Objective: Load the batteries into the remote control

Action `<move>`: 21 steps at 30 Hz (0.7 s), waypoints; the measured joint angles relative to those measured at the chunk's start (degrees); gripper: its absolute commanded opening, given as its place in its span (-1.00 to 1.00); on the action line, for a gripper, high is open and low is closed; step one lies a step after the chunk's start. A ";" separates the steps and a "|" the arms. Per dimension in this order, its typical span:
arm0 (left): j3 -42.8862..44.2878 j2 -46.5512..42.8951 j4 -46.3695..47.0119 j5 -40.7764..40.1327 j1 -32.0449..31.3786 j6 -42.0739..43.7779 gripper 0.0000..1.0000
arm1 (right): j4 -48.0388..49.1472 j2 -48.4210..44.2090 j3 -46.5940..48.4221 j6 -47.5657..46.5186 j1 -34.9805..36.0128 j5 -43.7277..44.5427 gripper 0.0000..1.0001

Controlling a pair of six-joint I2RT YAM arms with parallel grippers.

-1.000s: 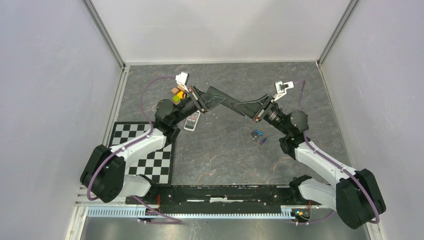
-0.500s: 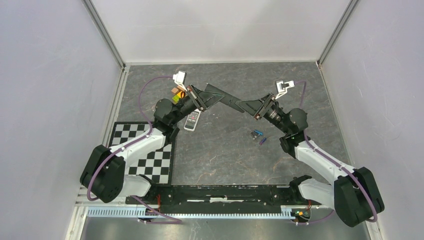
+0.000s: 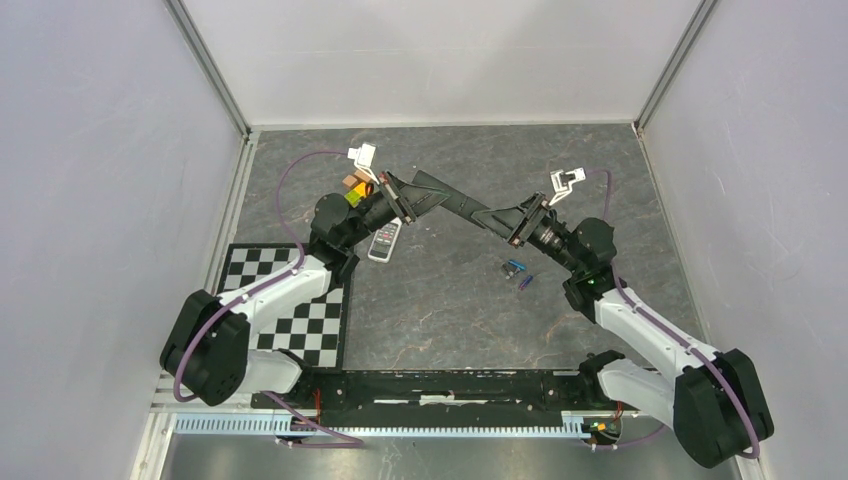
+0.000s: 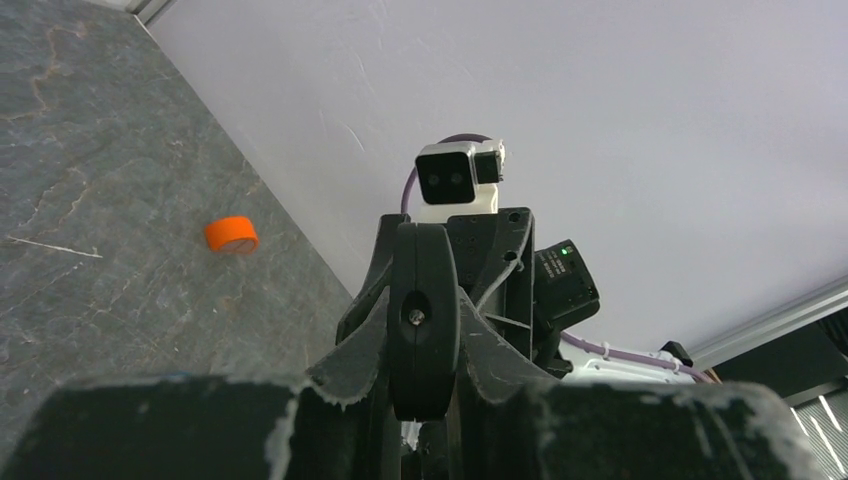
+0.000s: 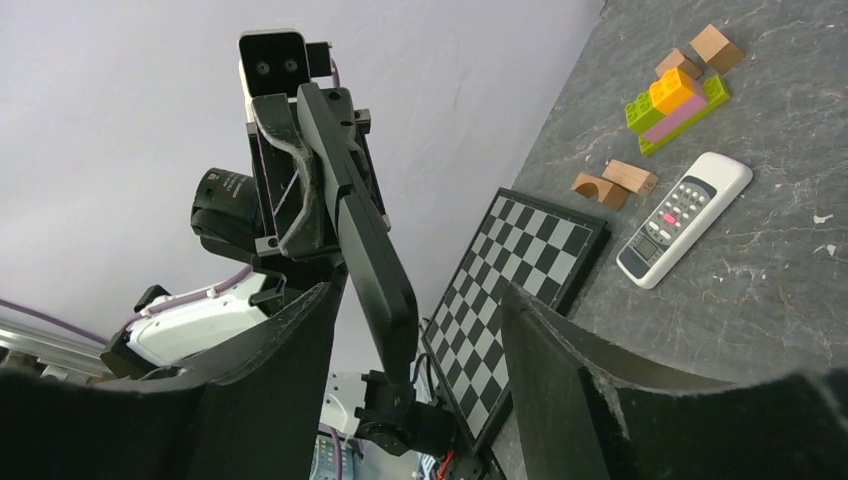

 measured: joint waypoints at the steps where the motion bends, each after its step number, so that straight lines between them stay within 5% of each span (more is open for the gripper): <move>1: 0.15 0.00 -0.28 0.00 0.02 0.35 -0.96 | -0.17 -0.35 -0.17 -0.13 0.00 -0.02 0.42; 21: 1.29 -0.02 -6.95 -0.44 0.02 5.92 -0.96 | -12.76 -3.19 0.50 -4.92 0.00 0.70 -0.34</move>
